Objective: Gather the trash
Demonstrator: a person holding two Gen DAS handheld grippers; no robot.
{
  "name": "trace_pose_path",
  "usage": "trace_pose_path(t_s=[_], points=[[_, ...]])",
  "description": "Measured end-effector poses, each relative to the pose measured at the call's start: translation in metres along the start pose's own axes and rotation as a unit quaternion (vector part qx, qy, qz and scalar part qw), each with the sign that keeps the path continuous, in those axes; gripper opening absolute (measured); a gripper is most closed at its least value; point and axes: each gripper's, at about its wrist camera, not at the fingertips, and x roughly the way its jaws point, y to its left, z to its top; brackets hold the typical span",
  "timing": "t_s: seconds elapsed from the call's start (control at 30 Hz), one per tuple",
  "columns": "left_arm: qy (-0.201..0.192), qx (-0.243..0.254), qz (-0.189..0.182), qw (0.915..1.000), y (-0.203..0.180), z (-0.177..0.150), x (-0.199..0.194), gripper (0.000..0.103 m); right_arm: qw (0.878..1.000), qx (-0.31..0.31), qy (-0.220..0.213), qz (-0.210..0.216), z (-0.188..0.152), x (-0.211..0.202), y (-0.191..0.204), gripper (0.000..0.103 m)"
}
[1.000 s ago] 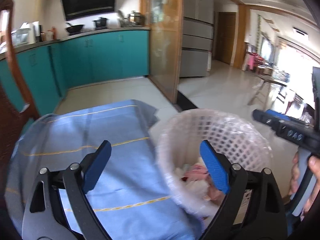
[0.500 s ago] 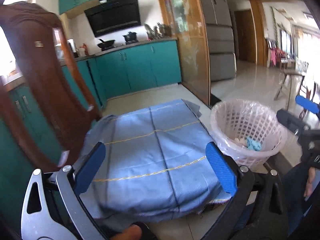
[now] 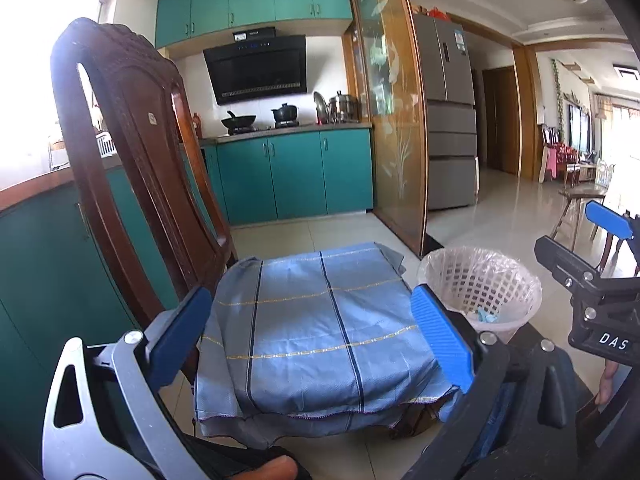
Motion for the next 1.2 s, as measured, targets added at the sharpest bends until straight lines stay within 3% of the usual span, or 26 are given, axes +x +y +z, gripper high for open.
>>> trace_pose_path(t_s=[0.4, 1.2], points=[[-0.017, -0.001, -0.011, 0.9998, 0.000, 0.001, -0.016, 0.100, 1.000, -0.003, -0.017, -0.018, 0.003, -0.022, 0.005, 0.100], [-0.019, -0.002, -0.016, 0.9997, -0.005, 0.002, -0.021, 0.100, 1.000, -0.004, -0.011, -0.021, 0.003, -0.025, 0.009, 0.100]])
